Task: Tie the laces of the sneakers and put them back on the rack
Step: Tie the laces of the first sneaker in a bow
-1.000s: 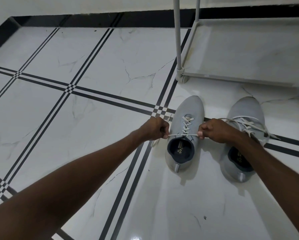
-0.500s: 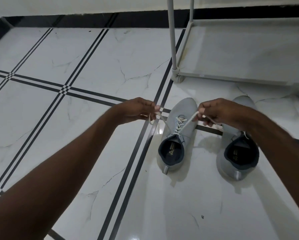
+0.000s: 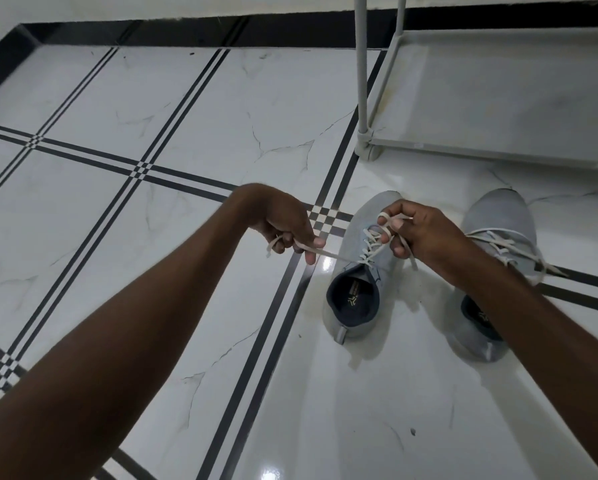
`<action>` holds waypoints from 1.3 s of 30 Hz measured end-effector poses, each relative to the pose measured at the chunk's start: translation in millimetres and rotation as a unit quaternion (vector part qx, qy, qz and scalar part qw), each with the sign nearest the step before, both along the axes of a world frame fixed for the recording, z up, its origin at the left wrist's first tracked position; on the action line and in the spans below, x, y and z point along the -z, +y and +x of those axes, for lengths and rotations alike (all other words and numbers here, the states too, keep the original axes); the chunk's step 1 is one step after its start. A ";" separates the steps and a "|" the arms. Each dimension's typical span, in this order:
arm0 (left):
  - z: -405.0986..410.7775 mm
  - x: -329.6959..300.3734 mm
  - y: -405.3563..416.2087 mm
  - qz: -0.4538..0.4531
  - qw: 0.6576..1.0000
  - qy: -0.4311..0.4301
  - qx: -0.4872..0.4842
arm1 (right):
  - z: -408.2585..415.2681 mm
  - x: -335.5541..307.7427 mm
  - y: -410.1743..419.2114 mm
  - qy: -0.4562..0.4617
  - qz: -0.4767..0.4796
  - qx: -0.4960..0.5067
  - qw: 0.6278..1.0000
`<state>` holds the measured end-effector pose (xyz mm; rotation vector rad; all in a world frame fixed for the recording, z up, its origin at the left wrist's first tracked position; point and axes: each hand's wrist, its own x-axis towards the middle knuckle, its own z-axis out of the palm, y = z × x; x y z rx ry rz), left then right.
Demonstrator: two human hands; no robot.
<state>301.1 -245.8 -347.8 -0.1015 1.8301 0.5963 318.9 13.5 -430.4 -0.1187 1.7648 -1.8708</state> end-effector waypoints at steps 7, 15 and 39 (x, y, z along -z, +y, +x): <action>3.3 34.7 -3.4 0.229 0.940 0.166 -0.192 | 10.8 -4.0 -11.5 0.029 0.069 -0.004 0.997; 19.6 76.5 44.2 0.289 0.836 0.174 -0.432 | 16.4 -8.3 -17.2 0.070 0.096 0.007 0.993; 22.3 89.8 59.3 0.340 0.859 0.016 -0.382 | 12.3 14.7 -15.4 0.047 0.078 0.000 0.996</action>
